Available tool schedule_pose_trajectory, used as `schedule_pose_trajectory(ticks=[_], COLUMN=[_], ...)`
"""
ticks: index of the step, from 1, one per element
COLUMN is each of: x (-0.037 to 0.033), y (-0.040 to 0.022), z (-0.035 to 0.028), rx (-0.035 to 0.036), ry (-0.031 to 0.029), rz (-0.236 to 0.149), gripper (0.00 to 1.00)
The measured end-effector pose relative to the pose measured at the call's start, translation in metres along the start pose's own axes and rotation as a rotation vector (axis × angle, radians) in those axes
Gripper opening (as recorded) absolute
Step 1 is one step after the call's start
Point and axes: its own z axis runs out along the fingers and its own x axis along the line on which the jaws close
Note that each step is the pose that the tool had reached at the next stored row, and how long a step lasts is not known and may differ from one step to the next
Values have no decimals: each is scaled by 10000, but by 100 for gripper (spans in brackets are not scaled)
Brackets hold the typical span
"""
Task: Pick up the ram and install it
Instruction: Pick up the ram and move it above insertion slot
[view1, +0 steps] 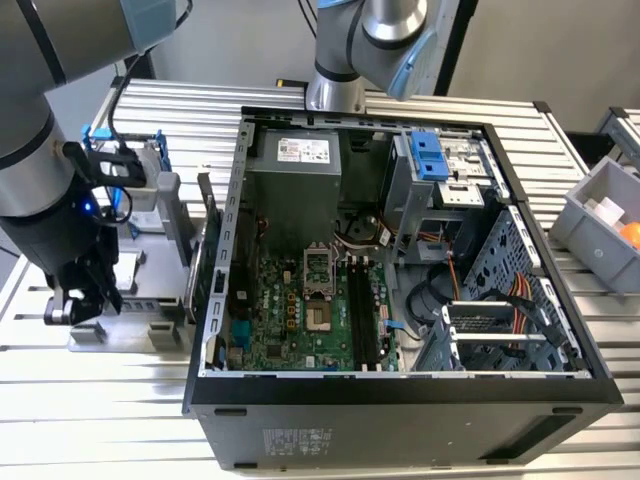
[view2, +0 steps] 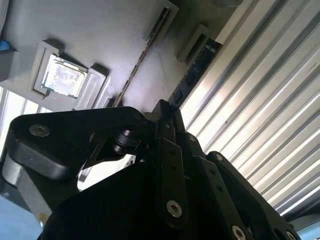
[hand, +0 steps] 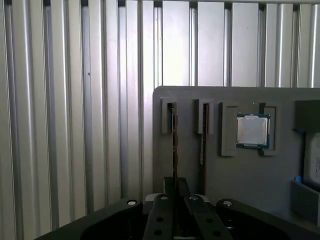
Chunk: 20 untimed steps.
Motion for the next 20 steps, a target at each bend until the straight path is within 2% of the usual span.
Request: schedule_pose_trajectory(ticks=[7, 20], x=[-2, -10], y=[0, 1], z=[-46, -221], rx=[-1, -1], ry=[1, 0], rz=[0, 1], gripper=[0, 0])
